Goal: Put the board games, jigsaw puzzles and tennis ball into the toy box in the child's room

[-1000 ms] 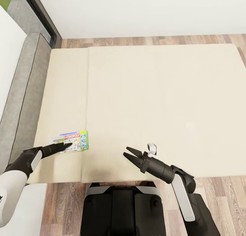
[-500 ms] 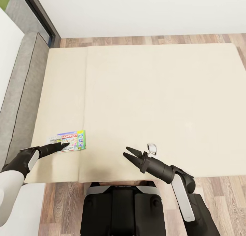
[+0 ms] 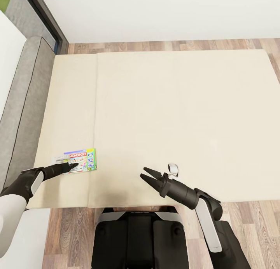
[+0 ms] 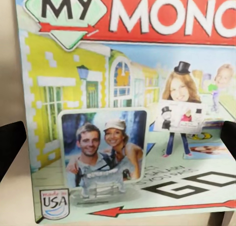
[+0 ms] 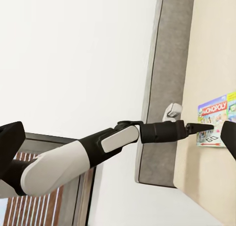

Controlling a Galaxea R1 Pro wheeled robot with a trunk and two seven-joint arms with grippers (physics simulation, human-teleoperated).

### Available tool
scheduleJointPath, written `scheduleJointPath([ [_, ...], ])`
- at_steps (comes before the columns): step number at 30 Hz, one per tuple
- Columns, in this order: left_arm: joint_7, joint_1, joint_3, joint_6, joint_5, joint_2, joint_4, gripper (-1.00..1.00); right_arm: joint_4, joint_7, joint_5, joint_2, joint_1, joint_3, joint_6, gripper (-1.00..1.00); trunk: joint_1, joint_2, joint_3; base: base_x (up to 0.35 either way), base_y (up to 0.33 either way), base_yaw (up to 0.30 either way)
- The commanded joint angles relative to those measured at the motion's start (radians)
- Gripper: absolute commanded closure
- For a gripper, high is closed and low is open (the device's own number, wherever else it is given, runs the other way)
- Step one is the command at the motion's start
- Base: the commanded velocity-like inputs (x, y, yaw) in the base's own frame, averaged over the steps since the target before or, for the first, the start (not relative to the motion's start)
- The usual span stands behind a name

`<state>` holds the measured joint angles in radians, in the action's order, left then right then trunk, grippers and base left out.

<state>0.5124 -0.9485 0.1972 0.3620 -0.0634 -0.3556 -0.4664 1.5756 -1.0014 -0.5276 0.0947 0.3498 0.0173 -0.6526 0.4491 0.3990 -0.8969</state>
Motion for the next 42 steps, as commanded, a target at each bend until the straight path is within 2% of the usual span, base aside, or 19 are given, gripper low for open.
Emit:
scheduleJointPath([
  [1,0.005,0.0,0.002,0.011,-0.006,0.03,0.0,-1.0,0.0,0.0,-0.006,-0.001,0.0,0.0,-0.007,-1.0,0.001,0.001,-0.001,0.0,0.0,0.0],
  [32,0.006,0.0,0.001,0.011,-0.006,0.029,0.0,-1.0,0.0,0.004,-0.005,0.003,0.0,0.0,-0.005,-1.0,0.001,0.001,-0.001,0.0,0.0,0.0],
  [42,0.006,0.0,0.002,0.011,-0.006,0.028,0.0,-1.0,0.0,0.004,-0.004,0.002,0.0,0.0,-0.005,-1.0,0.001,0.001,0.006,0.0,0.0,0.0],
])
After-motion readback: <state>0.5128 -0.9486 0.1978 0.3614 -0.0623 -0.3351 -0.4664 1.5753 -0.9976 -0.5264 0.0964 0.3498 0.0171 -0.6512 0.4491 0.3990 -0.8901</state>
